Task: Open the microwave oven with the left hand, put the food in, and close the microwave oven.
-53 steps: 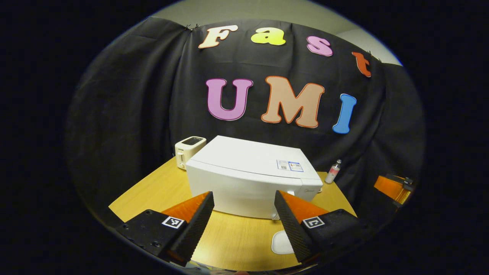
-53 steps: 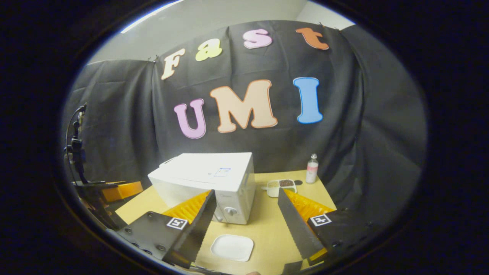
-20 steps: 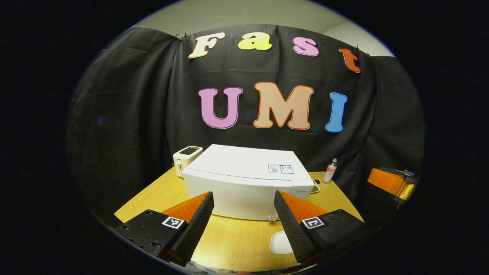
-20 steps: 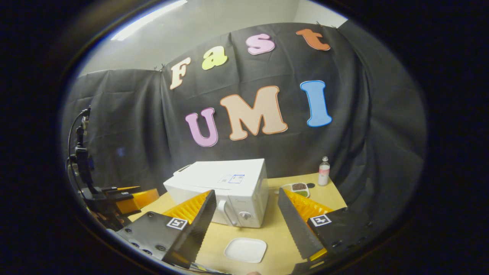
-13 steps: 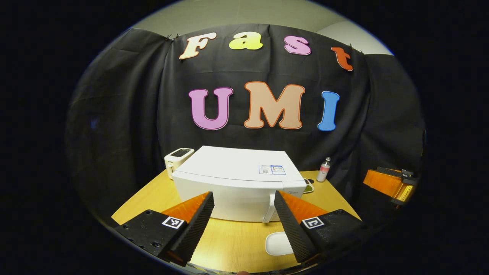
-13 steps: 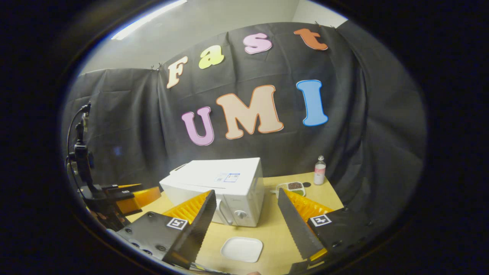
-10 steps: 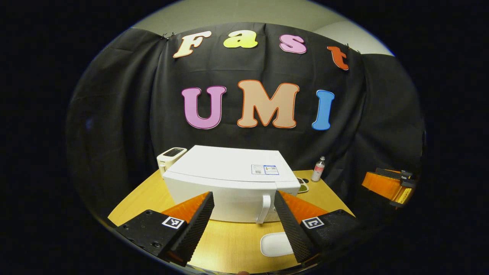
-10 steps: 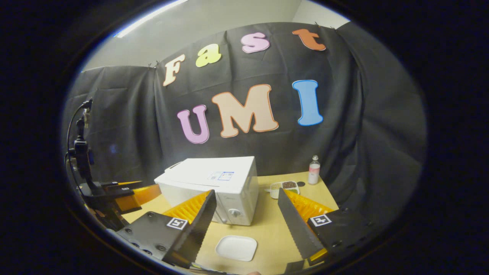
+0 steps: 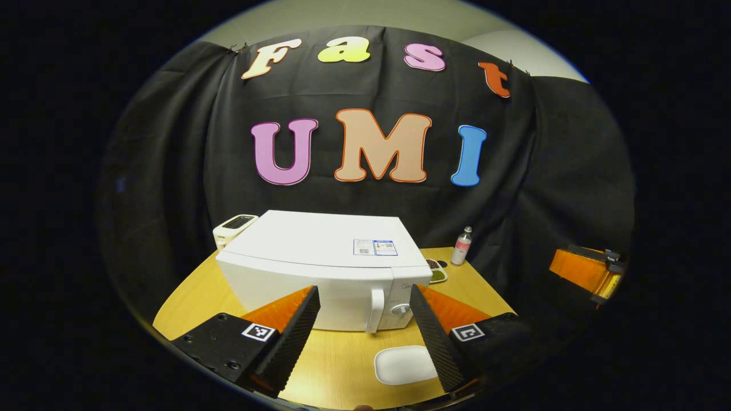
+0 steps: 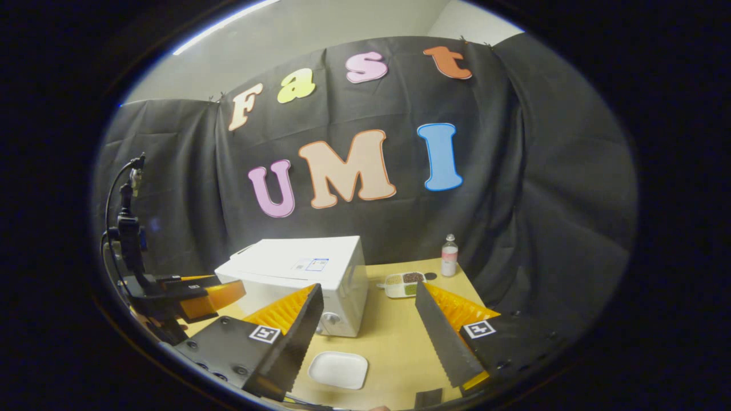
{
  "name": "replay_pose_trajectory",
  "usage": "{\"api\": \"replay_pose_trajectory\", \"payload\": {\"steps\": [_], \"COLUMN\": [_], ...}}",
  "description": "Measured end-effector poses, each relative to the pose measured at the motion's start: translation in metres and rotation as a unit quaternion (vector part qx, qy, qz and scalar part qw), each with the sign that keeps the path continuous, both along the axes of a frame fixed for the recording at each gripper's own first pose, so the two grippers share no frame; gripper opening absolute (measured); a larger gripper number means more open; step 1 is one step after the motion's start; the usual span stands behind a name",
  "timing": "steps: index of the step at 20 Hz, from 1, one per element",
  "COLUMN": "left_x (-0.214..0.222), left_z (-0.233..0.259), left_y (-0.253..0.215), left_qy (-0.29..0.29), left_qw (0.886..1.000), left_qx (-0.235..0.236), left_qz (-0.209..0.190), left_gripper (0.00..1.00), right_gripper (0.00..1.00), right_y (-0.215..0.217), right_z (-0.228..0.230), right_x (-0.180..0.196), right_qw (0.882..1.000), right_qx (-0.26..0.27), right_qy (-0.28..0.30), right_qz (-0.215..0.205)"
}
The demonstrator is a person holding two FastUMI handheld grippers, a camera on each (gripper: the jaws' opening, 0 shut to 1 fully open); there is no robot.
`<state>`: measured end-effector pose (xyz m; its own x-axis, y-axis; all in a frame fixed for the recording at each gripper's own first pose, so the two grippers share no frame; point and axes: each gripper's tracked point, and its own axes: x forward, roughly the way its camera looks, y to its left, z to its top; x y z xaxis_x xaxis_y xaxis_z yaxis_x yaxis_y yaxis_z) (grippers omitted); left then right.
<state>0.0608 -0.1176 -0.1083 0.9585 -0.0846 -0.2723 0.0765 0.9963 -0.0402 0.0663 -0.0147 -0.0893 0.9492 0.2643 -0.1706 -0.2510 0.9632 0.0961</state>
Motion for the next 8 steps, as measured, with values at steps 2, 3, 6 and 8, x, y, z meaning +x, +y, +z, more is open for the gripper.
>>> {"api": "replay_pose_trajectory", "payload": {"steps": [2,3,6,8], "left_x": [0.003,0.003,0.006,0.008], "left_z": [-0.001,-0.001,0.002,0.004], "left_y": [-0.001,-0.001,-0.008,-0.015], "left_qy": [0.003,0.004,-0.003,-0.004], "left_qw": [1.0,1.0,1.0,1.0], "left_qx": [-0.002,-0.002,0.003,0.01], "left_qz": [0.0,0.002,-0.001,-0.009], "left_gripper": [0.96,0.96,0.96,0.96], "right_gripper": [0.92,0.92,0.92,0.92], "right_y": [-0.005,-0.008,-0.013,-0.016], "right_z": [0.001,0.002,0.002,0.002], "right_x": [0.0,0.0,0.003,0.004], "right_qw": [1.0,1.0,1.0,1.0], "right_qx": [0.0,0.0,0.002,0.004], "right_qy": [-0.003,-0.004,-0.005,-0.006], "right_qz": [-0.005,-0.007,-0.013,-0.015]}}
